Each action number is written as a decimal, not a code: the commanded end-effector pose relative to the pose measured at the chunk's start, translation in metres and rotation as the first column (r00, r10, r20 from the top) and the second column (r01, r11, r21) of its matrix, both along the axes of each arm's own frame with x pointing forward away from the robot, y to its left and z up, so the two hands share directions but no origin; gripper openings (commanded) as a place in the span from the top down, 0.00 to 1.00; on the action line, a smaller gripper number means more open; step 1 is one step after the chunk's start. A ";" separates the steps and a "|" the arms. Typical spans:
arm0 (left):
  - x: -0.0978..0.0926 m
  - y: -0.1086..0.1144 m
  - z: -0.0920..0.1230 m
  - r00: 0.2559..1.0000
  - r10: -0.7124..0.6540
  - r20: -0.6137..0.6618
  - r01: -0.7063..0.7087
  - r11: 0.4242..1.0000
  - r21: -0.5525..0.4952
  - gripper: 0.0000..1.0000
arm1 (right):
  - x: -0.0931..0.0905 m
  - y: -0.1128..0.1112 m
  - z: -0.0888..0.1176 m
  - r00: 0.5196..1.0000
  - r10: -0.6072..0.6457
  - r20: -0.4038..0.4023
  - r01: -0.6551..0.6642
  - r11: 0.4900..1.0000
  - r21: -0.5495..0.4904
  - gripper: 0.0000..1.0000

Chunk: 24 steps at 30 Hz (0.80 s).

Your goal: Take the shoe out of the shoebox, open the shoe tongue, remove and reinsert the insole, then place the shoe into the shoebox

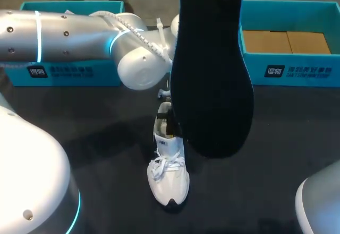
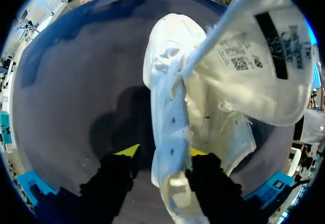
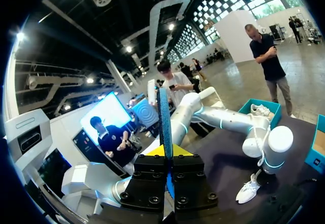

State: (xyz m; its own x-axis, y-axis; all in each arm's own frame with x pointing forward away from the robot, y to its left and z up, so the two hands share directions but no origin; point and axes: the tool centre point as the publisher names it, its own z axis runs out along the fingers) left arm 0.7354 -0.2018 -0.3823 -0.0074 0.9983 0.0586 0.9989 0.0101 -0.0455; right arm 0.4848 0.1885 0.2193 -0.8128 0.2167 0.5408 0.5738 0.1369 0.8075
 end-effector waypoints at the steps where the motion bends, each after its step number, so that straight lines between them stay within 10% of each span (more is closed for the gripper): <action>1: 0.003 0.008 0.031 1.000 0.006 0.004 -0.006 0.999 -0.037 0.00 | 0.000 0.002 0.002 1.000 0.000 -0.002 0.000 1.000 -0.003 1.00; 13: 0.024 0.012 0.123 0.990 0.133 -0.053 -0.143 0.940 -0.309 0.00 | 0.000 0.002 0.002 1.000 0.000 -0.002 0.000 1.000 -0.003 1.00; 24: 0.031 0.046 0.172 0.983 0.130 -0.127 -0.182 0.740 -0.648 0.00 | 0.000 0.002 0.002 1.000 0.000 -0.002 0.000 1.000 -0.003 1.00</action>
